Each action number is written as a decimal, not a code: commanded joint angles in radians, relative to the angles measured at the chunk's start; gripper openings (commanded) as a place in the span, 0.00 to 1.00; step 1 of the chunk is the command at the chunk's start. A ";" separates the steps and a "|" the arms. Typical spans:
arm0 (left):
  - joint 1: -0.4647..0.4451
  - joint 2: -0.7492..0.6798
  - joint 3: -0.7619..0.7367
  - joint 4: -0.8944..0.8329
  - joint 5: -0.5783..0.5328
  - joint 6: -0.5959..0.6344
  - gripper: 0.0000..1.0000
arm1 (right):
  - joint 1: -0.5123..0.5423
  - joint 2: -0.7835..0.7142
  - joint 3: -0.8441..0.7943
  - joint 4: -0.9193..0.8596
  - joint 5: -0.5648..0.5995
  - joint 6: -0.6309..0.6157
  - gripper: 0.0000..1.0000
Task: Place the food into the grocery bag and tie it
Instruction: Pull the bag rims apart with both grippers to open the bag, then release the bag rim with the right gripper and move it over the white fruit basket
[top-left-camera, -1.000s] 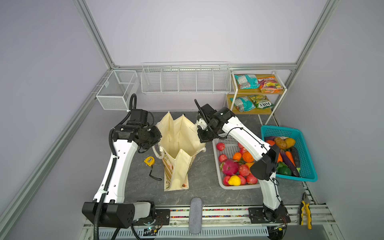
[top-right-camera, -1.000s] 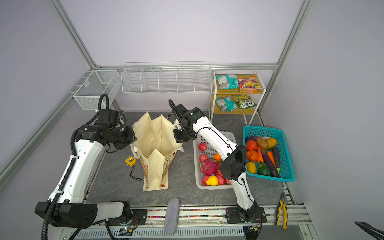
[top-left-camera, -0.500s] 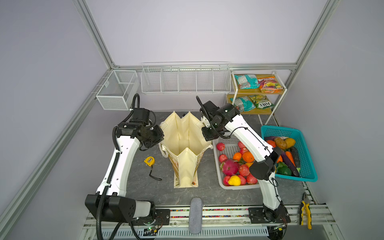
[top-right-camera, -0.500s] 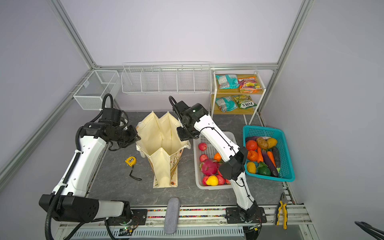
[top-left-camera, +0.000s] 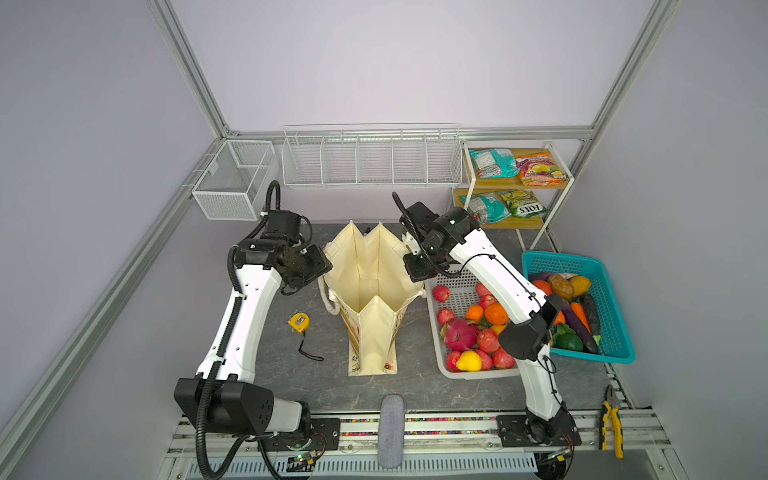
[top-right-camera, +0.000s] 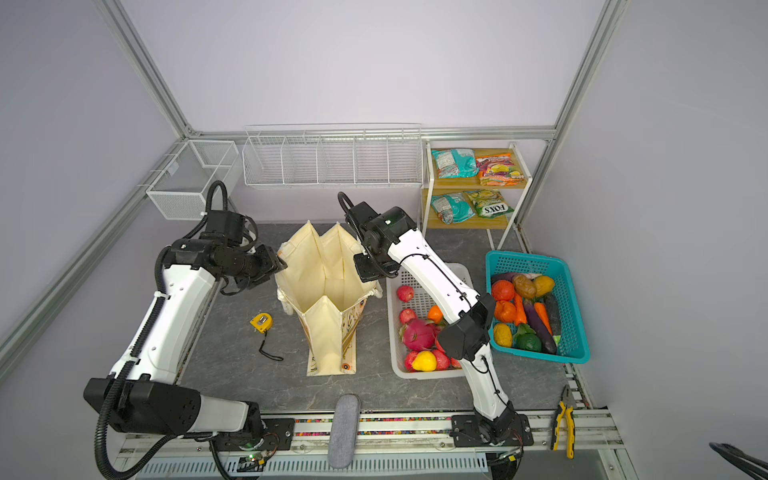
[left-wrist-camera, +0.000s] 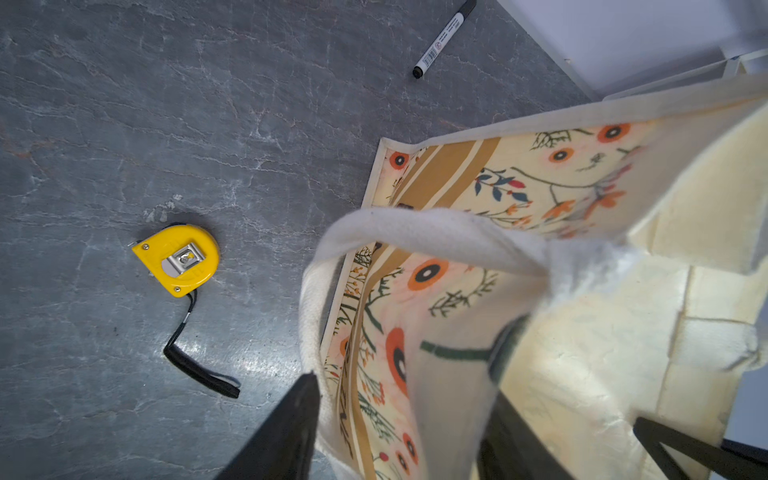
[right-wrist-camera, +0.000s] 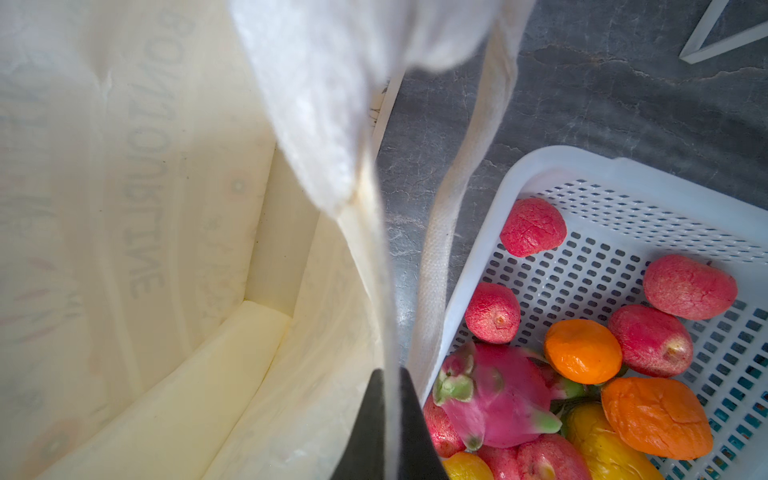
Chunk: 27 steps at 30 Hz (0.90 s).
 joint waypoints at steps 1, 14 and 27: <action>0.001 0.019 0.032 0.019 0.016 0.019 0.44 | -0.002 -0.004 -0.006 0.010 -0.003 -0.006 0.07; -0.003 0.013 0.022 -0.006 0.017 0.046 0.00 | -0.001 -0.013 0.018 0.019 -0.008 0.009 0.12; -0.004 0.006 0.021 -0.021 0.012 0.081 0.00 | -0.009 -0.102 0.096 0.084 0.040 0.069 0.70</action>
